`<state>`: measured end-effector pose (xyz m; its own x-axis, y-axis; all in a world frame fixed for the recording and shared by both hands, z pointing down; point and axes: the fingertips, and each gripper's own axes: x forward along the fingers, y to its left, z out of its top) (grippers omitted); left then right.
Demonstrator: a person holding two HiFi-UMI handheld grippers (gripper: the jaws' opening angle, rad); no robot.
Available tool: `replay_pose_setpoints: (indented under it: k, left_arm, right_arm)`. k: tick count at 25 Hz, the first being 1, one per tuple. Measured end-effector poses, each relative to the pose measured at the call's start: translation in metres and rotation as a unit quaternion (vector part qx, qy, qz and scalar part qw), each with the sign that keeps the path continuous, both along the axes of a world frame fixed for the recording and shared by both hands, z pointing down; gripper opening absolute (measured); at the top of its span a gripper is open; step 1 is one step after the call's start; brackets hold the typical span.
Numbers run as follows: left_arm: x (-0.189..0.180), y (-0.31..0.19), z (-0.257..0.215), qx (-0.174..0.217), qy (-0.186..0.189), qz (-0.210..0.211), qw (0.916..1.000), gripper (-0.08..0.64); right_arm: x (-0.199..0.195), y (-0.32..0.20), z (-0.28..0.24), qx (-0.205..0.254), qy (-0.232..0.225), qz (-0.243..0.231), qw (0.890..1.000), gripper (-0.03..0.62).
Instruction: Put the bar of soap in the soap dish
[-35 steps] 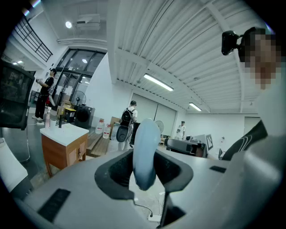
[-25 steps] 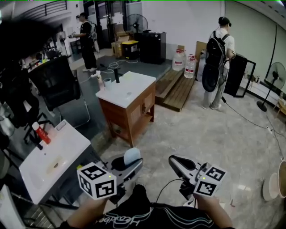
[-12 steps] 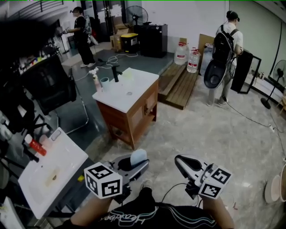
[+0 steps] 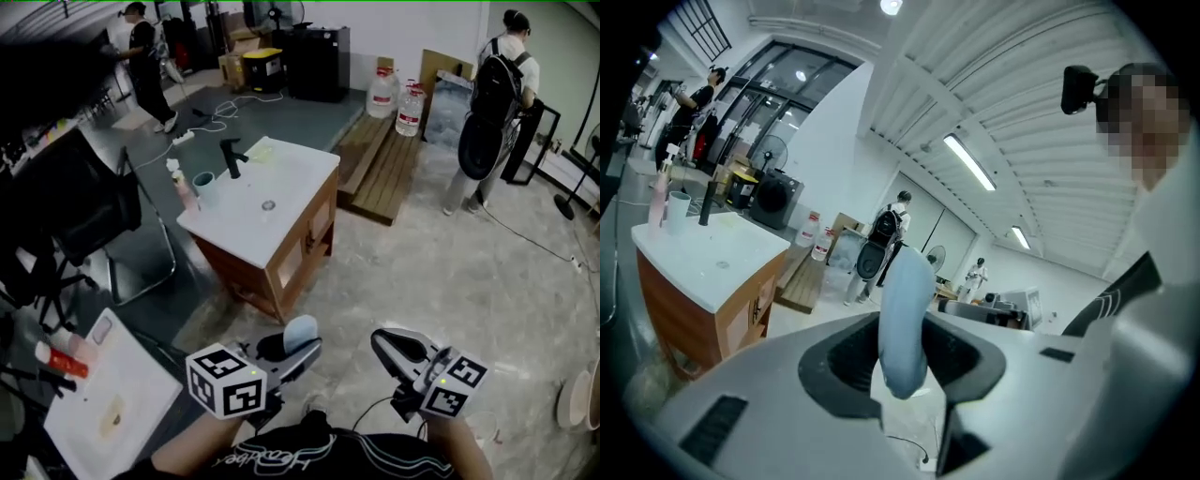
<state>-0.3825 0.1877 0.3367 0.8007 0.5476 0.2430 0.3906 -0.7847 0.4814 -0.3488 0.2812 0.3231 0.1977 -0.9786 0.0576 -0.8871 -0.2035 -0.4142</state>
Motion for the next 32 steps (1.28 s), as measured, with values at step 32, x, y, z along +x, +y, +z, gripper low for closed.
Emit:
replay_pose_setpoints:
  k: [32]
  left_arm:
    - [0.257,-0.178,0.057,0.034,-0.055,-0.062,0.9960,0.141]
  right_arm:
    - [0.284,-0.183,0.037,-0.021,-0.033,-0.037,0.999,0.029]
